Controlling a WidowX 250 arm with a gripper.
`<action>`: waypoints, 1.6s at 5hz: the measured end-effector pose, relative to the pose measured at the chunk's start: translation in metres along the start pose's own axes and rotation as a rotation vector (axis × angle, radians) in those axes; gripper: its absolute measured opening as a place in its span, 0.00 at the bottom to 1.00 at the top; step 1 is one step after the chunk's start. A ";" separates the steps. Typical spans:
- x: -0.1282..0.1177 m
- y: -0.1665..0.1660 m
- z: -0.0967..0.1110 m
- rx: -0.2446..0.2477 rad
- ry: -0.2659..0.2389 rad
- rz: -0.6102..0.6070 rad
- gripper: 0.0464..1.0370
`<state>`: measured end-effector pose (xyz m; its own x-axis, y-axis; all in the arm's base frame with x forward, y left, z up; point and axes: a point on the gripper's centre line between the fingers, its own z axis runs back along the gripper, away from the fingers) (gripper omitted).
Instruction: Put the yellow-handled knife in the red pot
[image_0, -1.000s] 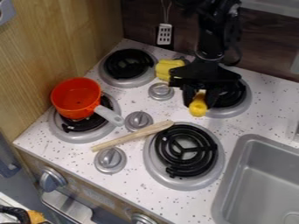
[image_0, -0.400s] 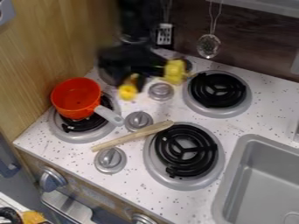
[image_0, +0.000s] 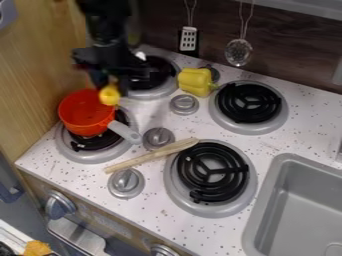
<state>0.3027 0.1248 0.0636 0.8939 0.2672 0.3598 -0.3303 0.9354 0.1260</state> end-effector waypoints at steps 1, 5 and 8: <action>-0.011 0.017 -0.017 -0.009 0.059 -0.001 0.39; -0.011 0.041 -0.038 -0.020 0.061 -0.034 0.39; -0.024 0.048 -0.038 -0.008 0.077 -0.015 0.97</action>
<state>0.2771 0.1720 0.0262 0.9195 0.2701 0.2855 -0.3147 0.9411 0.1233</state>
